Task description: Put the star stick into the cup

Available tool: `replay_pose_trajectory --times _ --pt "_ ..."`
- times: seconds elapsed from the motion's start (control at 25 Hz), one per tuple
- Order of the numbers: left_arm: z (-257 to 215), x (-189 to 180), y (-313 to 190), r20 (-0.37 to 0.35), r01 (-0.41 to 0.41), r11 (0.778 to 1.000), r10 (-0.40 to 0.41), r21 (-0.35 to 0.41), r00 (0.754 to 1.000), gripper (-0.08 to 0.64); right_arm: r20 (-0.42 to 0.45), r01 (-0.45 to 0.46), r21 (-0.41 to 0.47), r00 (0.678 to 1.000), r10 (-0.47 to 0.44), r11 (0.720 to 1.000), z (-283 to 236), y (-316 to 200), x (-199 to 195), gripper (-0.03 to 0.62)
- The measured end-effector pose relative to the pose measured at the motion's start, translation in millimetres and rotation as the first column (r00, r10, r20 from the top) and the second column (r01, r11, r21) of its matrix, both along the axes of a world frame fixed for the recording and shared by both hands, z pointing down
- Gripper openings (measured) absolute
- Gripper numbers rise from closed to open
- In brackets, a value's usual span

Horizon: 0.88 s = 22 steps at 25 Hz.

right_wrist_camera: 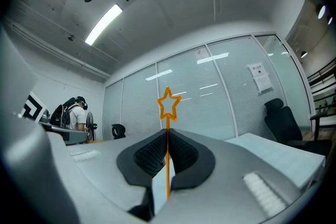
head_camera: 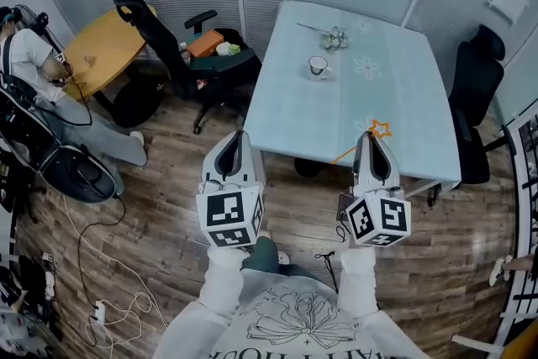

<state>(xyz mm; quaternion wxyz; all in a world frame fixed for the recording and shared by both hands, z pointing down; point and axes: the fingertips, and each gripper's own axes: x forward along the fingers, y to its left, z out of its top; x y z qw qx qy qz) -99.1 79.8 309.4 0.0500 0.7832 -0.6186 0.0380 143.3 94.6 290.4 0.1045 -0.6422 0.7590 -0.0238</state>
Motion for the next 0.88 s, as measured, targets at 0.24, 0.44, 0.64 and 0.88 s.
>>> replay_pose_trajectory --times 0.24,0.44,0.64,0.88 --pt "3.4 8.7 -35.4 0.013 -0.018 1.000 0.018 -0.002 1.000 0.006 0.005 -0.009 -0.003 1.000 0.009 1.000 3.1 -34.9 6.1 0.015" --pt "9.1 19.9 -77.2 0.009 -0.040 0.999 0.040 -0.002 0.999 0.006 -0.004 -0.024 -0.003 1.000 0.024 1.000 8.0 -71.9 14.4 0.015" --pt "14.3 28.8 -134.6 0.003 -0.067 0.998 0.067 -0.009 0.998 0.006 -0.011 -0.035 -0.005 0.999 0.035 0.999 9.8 -127.3 17.9 0.015" --pt "11.9 29.9 -215.4 -0.001 -0.096 0.995 0.096 -0.011 0.995 0.006 -0.011 -0.068 -0.002 0.998 0.068 0.998 6.5 -202.0 20.9 0.015"
